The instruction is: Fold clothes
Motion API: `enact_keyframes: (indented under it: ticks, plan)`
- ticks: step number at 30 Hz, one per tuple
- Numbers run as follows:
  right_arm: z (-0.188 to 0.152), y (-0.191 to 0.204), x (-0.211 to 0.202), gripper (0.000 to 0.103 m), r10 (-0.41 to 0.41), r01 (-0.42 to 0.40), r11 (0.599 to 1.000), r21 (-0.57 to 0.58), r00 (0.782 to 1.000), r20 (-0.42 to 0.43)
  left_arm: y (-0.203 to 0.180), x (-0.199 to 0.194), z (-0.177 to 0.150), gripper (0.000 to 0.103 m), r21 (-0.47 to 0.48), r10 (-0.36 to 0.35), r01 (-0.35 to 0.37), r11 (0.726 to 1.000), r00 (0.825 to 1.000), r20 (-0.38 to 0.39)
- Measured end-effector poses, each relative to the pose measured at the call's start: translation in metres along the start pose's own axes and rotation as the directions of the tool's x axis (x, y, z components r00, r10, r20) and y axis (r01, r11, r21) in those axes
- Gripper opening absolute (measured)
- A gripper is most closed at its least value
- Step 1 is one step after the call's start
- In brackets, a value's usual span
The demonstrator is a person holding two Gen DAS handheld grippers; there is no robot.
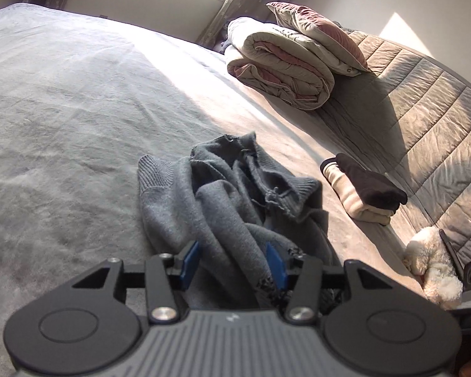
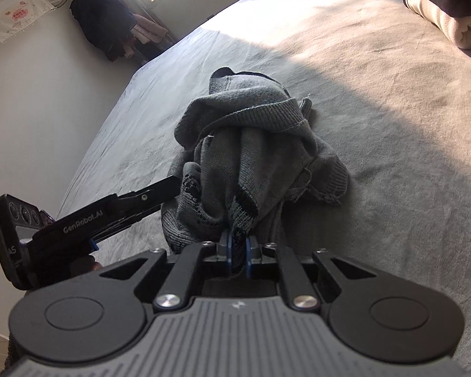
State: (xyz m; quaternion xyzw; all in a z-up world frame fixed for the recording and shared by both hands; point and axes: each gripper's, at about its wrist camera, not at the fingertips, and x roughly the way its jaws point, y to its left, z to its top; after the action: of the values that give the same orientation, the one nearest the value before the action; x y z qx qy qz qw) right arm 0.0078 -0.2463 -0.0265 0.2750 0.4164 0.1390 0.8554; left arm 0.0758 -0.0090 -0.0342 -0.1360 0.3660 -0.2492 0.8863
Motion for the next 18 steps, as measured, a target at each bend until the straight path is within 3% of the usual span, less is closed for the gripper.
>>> enact_keyframes:
  ticks: [6, 7, 8, 9, 13, 18]
  plan:
    - [-0.004, -0.002, 0.000, 0.011, -0.006, 0.006, 1.000, -0.013, 1.000, -0.013, -0.010, 0.012, -0.006, 0.047, 0.052, 0.099, -0.101, 0.993, 0.994, 0.049]
    - [-0.004, -0.002, 0.000, 0.011, -0.007, 0.007, 1.000, -0.015, 1.000, -0.013, -0.013, 0.012, -0.007, 0.037, 0.075, 0.119, -0.124, 0.989, 0.991, 0.065]
    - [-0.003, -0.001, 0.000, 0.011, -0.007, 0.007, 1.000, -0.017, 1.000, -0.012, -0.016, 0.013, -0.009, 0.020, 0.097, 0.138, -0.145, 0.985, 0.987, 0.081]
    - [-0.002, -0.001, 0.000, 0.011, -0.008, 0.007, 1.000, -0.019, 1.000, -0.009, -0.017, 0.014, -0.009, 0.012, 0.114, 0.159, -0.167, 0.979, 0.984, 0.082]
    - [0.003, 0.003, -0.002, 0.011, -0.009, 0.009, 1.000, -0.017, 1.000, 0.012, -0.022, 0.001, -0.009, 0.009, 0.127, 0.186, -0.199, 0.972, 0.977, 0.103]
    - [0.015, 0.004, -0.011, 0.011, -0.005, 0.006, 1.000, -0.013, 0.998, 0.062, -0.030, -0.033, -0.007, 0.008, 0.150, 0.149, -0.167, 0.974, 0.981, 0.126]
